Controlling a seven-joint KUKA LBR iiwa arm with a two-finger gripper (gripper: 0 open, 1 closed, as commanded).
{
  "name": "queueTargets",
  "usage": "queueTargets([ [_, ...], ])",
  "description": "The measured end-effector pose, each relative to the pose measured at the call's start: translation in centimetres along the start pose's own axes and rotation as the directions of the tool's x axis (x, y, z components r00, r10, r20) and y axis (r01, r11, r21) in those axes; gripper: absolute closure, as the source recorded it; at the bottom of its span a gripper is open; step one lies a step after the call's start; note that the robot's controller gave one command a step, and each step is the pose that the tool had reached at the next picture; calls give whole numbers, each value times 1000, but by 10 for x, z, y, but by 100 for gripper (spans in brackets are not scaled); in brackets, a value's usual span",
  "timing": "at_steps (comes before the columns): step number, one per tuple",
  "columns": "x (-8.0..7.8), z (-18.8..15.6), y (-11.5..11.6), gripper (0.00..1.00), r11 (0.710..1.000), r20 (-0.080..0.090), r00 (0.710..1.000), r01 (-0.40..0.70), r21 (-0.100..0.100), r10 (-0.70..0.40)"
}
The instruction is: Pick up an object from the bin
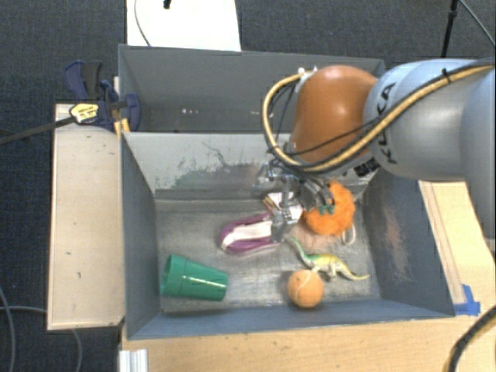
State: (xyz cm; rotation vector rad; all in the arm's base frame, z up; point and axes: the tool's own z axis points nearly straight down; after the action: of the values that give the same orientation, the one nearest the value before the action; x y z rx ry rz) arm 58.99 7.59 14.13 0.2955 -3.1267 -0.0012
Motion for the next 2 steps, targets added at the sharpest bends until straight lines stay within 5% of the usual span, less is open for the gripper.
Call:
queueTargets([
  [1, 3, 72, 2, 0, 999, 8, 999, 38, -1, -38],
  [2, 0, 66, 3, 100, 996, 15, 996, 91, 2, -91],
])
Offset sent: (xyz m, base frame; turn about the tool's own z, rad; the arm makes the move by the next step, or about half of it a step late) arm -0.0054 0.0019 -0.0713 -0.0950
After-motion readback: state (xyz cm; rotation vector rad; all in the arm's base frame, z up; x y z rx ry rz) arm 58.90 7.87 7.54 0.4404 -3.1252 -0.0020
